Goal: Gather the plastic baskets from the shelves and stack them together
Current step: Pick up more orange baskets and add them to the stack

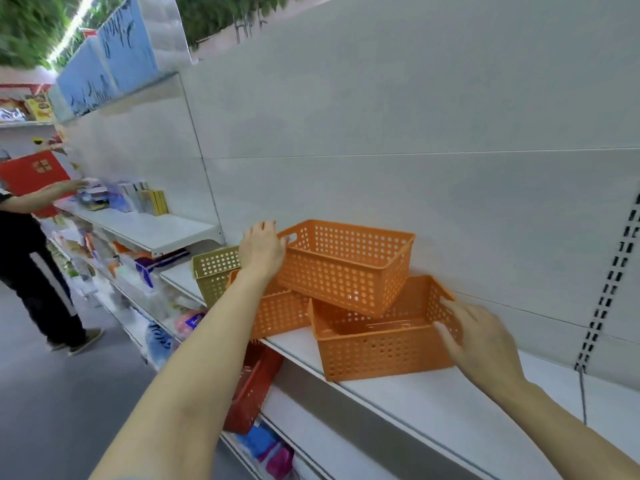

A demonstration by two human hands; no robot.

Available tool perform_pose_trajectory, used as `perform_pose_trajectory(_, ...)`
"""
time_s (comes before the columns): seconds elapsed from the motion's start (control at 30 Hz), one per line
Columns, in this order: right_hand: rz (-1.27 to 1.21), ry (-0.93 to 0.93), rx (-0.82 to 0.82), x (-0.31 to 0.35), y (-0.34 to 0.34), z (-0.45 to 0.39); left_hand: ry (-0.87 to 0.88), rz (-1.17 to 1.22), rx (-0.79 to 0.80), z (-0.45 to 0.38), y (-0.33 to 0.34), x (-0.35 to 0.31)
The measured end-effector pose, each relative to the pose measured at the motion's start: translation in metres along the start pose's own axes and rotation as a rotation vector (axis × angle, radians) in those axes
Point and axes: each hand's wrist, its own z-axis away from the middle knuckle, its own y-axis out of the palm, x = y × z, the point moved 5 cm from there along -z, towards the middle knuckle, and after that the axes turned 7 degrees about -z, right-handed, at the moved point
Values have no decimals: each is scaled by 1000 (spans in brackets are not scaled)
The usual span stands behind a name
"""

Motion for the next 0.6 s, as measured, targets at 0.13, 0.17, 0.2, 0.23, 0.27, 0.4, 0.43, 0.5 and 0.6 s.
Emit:
perform_pose_trajectory(0.13, 34, 67, -30, 0, 16, -10, 6, 5, 117, -53, 23, 13)
perform_pose_trajectory(0.17, 43, 79, -44, 2, 19, -12, 6, 20, 147, -65, 29, 15)
perform_pose_trajectory(0.2, 56, 87, -59, 4, 22, -13, 2, 36, 192, -74, 33, 17)
perform_pose_trajectory(0.23, 67, 92, -72, 7, 24, -15, 1, 56, 236, -83, 40, 20)
perform_pose_trajectory(0.27, 76, 97, -78, 8, 26, -17, -7, 77, 288, -90, 45, 21)
perform_pose_trajectory(0.4, 113, 149, -63, 0, 32, -22, -50, 324, 485, -103, 74, 15)
perform_pose_trajectory(0.43, 109, 167, -56, -4, 34, -22, -83, 440, 502, -105, 84, 16)
perform_pose_trajectory(0.5, 95, 197, -68, -12, 34, -22, -153, 690, 499, -104, 92, 20)
perform_pose_trajectory(0.6, 80, 280, -123, -23, 29, -20, -217, 946, 361, -111, 103, 42)
